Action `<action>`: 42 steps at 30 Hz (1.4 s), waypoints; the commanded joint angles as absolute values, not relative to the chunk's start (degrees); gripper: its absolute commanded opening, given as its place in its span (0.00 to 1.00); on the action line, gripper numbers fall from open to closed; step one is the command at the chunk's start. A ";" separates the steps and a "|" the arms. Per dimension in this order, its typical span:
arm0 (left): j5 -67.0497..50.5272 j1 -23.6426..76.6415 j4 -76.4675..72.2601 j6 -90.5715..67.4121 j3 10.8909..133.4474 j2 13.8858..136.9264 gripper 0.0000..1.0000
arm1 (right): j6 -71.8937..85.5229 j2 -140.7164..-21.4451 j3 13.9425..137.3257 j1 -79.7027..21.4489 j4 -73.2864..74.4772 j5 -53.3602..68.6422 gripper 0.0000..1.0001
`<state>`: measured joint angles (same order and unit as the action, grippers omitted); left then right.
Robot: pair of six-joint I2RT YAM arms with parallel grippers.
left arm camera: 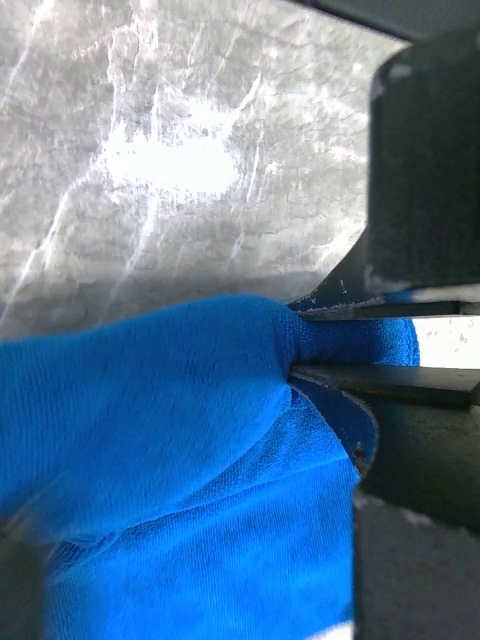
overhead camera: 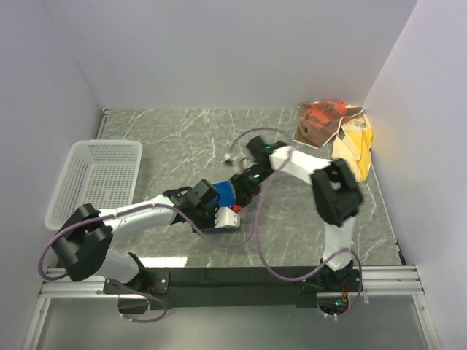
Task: Roll the towels
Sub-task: Roll the towel
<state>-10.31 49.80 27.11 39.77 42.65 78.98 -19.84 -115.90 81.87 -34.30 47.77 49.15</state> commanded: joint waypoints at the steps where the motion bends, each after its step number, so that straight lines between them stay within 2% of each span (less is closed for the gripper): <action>1: -20.82 45.36 39.53 41.83 44.29 84.54 0.01 | -20.21 -102.61 74.83 -26.11 36.58 43.15 0.70; 5: -27.14 41.05 44.80 45.17 49.91 91.29 0.01 | -22.93 -93.97 70.32 -23.03 34.72 41.66 0.70; 9: -32.68 36.05 51.67 50.17 56.84 97.98 0.01 | -26.01 -85.80 67.42 -21.18 33.49 40.96 0.66; 12: -34.45 32.89 56.59 52.99 62.11 105.01 0.02 | -28.73 -79.99 65.48 -21.18 34.01 41.57 0.60; 15: -34.98 29.98 58.00 53.61 66.25 111.26 0.02 | -31.80 -75.07 63.99 -21.62 37.68 43.15 0.50; 17: -36.12 28.75 58.71 53.96 68.37 114.59 0.03 | -33.65 -73.57 63.11 -24.07 38.93 41.15 0.45; 20: -38.49 27.16 62.48 54.66 73.29 119.08 0.04 | -33.66 -70.41 59.25 -30.48 36.57 36.76 0.44; 22: -39.02 26.72 65.20 55.10 76.63 121.19 0.04 | -33.14 -69.00 55.82 -34.87 31.92 29.74 0.44; 23: -38.94 26.63 65.82 55.37 77.60 122.94 0.05 | -32.70 -68.99 54.94 -39.94 30.16 27.27 0.45; 25: -38.76 26.37 66.88 55.81 79.62 124.36 0.05 | -32.61 -70.65 53.27 -44.45 24.47 20.24 0.55; 27: -38.50 26.19 67.58 56.16 81.11 126.03 0.06 | -33.92 -73.11 53.35 -49.63 21.11 16.28 0.60; 29: -38.41 25.93 68.11 56.25 81.65 127.08 0.06 | -36.20 -77.42 54.14 -51.67 16.98 13.02 0.65; 34: -37.71 25.40 68.47 56.69 82.18 127.88 0.06 | -42.44 -84.89 54.58 -56.68 7.49 10.55 0.68; 42: -37.71 24.08 68.82 57.04 83.06 128.32 0.07 | -47.37 -95.78 54.49 -58.80 3.78 11.87 0.68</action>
<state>-48.88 24.73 75.57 53.30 84.64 124.38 -44.49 -93.01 53.54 -58.52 9.34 12.86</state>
